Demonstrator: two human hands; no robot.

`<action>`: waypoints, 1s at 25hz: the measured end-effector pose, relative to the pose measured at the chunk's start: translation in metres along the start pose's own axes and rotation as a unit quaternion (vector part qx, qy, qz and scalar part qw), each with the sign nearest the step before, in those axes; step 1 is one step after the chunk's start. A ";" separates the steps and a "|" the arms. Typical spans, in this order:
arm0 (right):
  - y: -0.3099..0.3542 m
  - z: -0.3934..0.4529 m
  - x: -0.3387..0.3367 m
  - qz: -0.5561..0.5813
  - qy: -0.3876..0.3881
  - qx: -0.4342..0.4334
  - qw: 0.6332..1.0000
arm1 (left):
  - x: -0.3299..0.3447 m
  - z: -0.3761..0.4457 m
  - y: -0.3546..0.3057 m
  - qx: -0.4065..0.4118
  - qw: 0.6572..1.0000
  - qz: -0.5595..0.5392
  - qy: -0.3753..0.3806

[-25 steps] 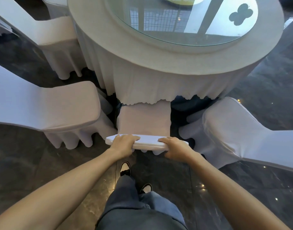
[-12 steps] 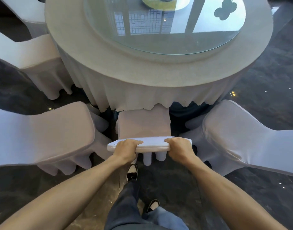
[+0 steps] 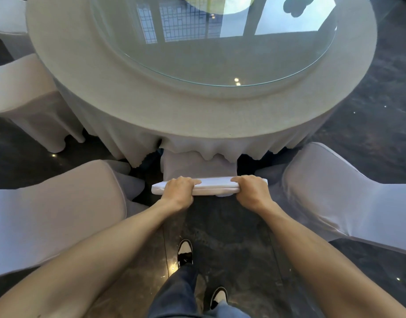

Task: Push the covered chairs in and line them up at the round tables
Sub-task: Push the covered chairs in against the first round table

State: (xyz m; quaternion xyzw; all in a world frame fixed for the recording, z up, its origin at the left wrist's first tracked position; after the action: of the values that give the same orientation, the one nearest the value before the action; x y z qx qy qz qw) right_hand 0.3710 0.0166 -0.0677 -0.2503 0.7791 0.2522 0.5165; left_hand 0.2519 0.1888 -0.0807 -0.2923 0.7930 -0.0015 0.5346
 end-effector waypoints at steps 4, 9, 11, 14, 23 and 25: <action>-0.012 0.028 -0.006 -0.004 0.003 0.017 1.000 | -0.010 0.026 -0.005 0.004 1.000 0.003 -0.005; -0.029 0.045 -0.010 -0.003 -0.029 0.041 0.999 | -0.012 0.043 -0.016 0.006 1.000 -0.015 -0.012; -0.029 0.044 -0.010 0.004 -0.039 0.049 0.998 | -0.010 0.045 -0.014 0.008 1.000 -0.022 -0.011; -0.028 0.043 -0.010 0.005 -0.029 0.055 0.998 | -0.011 0.044 -0.013 0.011 0.999 -0.034 -0.004; 0.000 0.022 -0.010 0.015 -0.086 0.077 0.993 | -0.013 0.031 0.009 0.061 0.994 -0.090 0.025; 0.018 0.014 -0.010 -0.006 -0.096 0.060 0.994 | -0.016 0.020 0.017 0.080 0.991 -0.104 0.003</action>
State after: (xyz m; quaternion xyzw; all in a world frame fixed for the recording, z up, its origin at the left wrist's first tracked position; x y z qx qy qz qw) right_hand 0.3724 0.0406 -0.0608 -0.1983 0.7381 0.2251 0.6044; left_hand 0.2650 0.2169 -0.0815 -0.3299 0.7572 -0.1213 0.5505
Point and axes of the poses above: each hand's wrist, its own z-axis towards the middle knuckle, its own x-axis out of the palm, y = z × x, the point moved 5 cm from there along z, towards the middle knuckle, and after that the axes turned 3 degrees about -z, right-handed, at the moved point
